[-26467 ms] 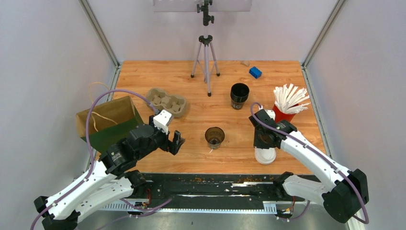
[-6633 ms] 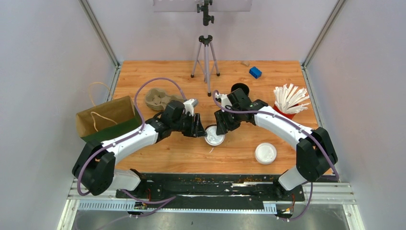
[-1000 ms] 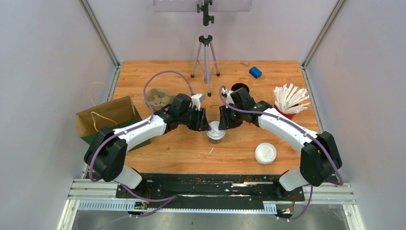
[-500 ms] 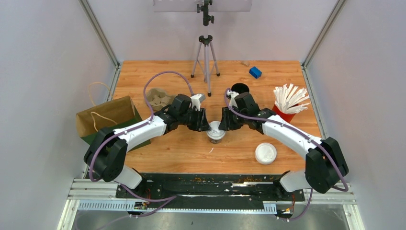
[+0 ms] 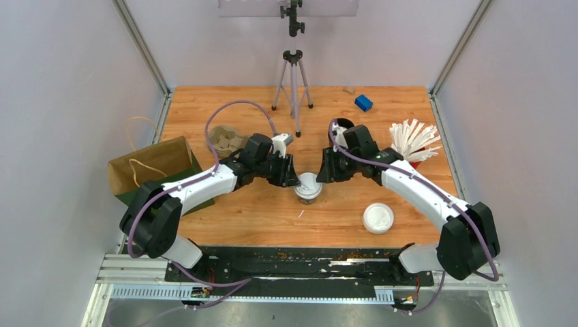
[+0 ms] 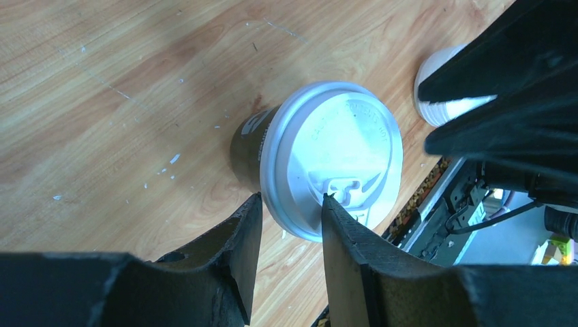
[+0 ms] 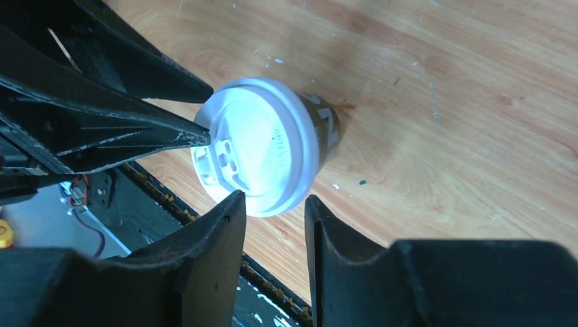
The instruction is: Pack the takeout coffee
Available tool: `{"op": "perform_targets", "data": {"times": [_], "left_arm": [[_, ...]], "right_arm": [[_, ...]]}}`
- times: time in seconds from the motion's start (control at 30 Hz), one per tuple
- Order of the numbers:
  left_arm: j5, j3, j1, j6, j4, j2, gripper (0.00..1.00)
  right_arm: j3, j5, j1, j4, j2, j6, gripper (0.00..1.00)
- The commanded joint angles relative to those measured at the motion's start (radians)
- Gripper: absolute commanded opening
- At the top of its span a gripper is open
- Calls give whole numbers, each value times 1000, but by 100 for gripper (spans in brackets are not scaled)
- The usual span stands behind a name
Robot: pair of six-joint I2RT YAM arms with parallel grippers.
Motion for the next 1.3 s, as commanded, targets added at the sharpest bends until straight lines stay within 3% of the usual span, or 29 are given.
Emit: {"op": "perform_targets", "data": {"times": [0.0,0.17,0.37,0.73,1.27], "left_arm": [[-15,0,-4,71,-72,38,44],[2,9,-4,89,-73,44,45],[-3,29,-5,102,-91,55,45],[-15,49,-4,142,-131,78,45],[-61,49,-4,171,-164,89,45]], "right_arm": [[36,-109,-72,-18,-36,-41,39],[5,-206,-99,39,-10,-65,52],[-20,-265,-129,95,35,-46,42],[-63,-347,-154,162,106,-45,42],[-211,-395,-208,296,114,-17,32]]}}
